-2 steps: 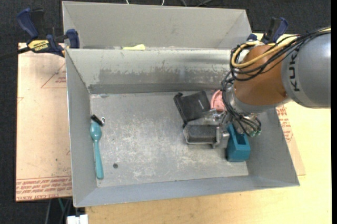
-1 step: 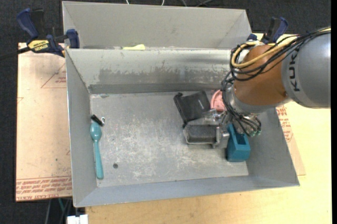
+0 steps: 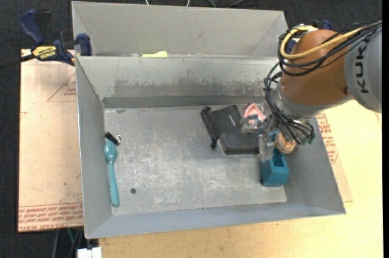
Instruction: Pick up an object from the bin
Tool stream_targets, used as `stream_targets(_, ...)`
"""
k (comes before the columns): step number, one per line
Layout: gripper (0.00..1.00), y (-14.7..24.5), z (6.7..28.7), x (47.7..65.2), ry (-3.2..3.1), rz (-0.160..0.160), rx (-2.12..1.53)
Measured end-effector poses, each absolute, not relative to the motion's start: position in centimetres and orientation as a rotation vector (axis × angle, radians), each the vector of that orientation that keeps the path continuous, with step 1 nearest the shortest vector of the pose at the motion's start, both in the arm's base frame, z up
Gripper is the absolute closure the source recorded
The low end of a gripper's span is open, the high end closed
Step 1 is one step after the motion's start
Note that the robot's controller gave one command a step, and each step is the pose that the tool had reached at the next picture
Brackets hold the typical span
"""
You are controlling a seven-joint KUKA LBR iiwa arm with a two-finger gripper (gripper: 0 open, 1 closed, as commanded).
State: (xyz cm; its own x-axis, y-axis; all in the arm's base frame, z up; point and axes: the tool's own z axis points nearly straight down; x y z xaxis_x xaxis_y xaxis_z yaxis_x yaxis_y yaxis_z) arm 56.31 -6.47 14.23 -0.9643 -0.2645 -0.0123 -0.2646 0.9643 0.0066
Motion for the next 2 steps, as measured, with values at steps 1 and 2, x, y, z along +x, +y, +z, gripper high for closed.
stream_targets(1,1.0,-7.8,13.1,58.6,3.002,0.006,-0.855)
stream_targets(2,1.0,-7.5,17.6,58.2,2.962,0.014,-1.007)
